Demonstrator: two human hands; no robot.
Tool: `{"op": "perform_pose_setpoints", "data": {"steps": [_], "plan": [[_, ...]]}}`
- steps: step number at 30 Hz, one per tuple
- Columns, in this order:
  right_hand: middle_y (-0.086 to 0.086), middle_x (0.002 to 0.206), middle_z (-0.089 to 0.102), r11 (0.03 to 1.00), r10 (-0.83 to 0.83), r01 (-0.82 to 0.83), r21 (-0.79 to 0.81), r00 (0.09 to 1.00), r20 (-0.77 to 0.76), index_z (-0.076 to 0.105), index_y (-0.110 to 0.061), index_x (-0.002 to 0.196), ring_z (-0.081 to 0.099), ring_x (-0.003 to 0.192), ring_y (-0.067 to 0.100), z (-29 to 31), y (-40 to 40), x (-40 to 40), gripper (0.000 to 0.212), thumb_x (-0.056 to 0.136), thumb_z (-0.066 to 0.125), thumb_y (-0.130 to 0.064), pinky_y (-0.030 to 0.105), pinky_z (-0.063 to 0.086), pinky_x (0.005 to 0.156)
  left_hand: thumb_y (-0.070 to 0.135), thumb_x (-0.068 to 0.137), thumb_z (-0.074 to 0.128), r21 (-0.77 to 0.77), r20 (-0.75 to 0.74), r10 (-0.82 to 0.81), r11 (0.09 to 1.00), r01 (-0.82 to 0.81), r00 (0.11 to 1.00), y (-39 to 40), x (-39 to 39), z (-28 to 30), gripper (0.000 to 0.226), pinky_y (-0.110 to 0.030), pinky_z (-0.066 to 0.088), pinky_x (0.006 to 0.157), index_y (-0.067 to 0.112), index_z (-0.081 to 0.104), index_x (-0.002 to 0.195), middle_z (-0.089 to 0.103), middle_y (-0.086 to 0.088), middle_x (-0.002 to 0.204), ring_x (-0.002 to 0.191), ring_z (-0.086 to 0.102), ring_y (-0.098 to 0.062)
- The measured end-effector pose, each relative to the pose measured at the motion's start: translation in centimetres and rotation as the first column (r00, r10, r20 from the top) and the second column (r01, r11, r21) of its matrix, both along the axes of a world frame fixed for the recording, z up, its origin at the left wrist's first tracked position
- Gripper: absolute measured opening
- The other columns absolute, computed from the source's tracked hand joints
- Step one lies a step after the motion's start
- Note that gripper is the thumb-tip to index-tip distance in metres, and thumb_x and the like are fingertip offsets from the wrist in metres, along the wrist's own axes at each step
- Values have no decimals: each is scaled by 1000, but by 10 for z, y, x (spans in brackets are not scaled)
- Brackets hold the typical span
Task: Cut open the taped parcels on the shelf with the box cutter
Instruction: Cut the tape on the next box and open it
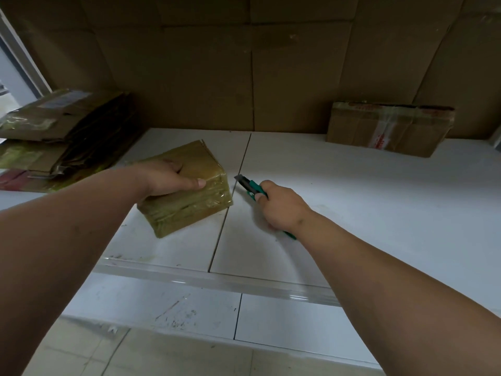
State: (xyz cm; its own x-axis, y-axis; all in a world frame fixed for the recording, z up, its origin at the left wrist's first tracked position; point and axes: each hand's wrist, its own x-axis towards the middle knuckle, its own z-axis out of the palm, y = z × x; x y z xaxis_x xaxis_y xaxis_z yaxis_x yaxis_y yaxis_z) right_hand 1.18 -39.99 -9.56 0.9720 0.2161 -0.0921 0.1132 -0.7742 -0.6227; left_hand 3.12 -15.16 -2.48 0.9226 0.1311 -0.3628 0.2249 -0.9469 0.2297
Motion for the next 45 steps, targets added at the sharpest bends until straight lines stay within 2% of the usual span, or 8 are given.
{"op": "perform_pose_setpoints", "data": {"steps": [3, 7, 10, 16, 22, 29, 34, 45], "plan": [[15, 85, 70, 915, -62, 180, 362, 947, -316, 45, -17, 116, 71, 62, 29, 8, 10, 0, 16, 104, 37, -23, 33, 56, 60, 90, 50, 46, 40, -41, 2, 999, 0, 999, -6, 0, 6, 122, -39, 45, 92, 24, 31, 151, 42, -9, 147, 122, 53, -32], [19, 77, 69, 802, -35, 325, 501, 863, -504, 44, -7, 123, 67, 49, 28, 14, 16, -4, 22, 104, 36, -15, 19, 44, 39, 100, 48, 11, 348, 40, -25, 937, 10, 999, -11, 2, -1, 125, -49, 35, 107, 24, 48, 140, 55, -11, 134, 120, 54, -33], [18, 74, 68, 761, -40, 357, 542, 859, -511, 47, -5, 122, 66, 48, 28, 15, 20, -4, 22, 104, 38, -14, 19, 43, 38, 96, 55, 12, 356, 42, -77, 933, 57, 996, -14, 5, -4, 117, -47, 40, 104, 23, 47, 140, 58, -11, 129, 115, 58, -31], [19, 73, 66, 712, -40, 419, 564, 826, -563, 49, -2, 122, 65, 49, 27, 9, 30, 2, 23, 103, 40, -12, 30, 54, 51, 73, 62, 58, -105, -77, -44, 994, 36, 996, 16, -8, 19, 103, -37, 35, 100, 28, 32, 150, 51, 2, 129, 118, 48, -21], [12, 47, 62, 584, -43, 524, 619, 782, -622, 50, -2, 109, 61, 41, 25, 2, 41, 5, 15, 101, 43, -11, 40, 57, 61, 77, 74, 31, -124, -17, -81, 989, 79, 997, 21, -25, -12, 98, -42, 5, 119, 30, 7, 156, -1, 8, 164, 150, 0, -18], [18, 59, 68, 652, -139, 494, 574, 823, -550, 51, -3, 99, 65, 53, 30, -2, 56, 2, 11, 97, 40, -6, 52, 59, 78, 77, 75, 27, -60, -15, -109, 992, 108, 994, 22, -19, -16, 98, -41, -1, 119, 28, 2, 156, -8, 9, 164, 150, -8, -16], [20, 68, 63, 619, -152, 518, 590, 816, -557, 52, -1, 110, 62, 41, 27, 1, 64, -7, 18, 97, 41, -3, 31, 54, 43, 77, 79, 28, -70, -14, -106, 992, 105, 994, 25, -17, -20, 94, -41, -1, 118, 29, 2, 156, -8, 9, 164, 150, -9, -16], [22, 77, 64, 612, -154, 544, 574, 794, -588, 48, -1, 118, 63, 41, 27, 10, 83, -23, 24, 97, 39, -7, 28, 49, 38, 80, 78, 23, -38, -3, -137, 990, 137, 991, 28, -15, -23, 97, -44, 0, 118, 29, -1, 156, -8, 7, 164, 150, -9, -17]]}}
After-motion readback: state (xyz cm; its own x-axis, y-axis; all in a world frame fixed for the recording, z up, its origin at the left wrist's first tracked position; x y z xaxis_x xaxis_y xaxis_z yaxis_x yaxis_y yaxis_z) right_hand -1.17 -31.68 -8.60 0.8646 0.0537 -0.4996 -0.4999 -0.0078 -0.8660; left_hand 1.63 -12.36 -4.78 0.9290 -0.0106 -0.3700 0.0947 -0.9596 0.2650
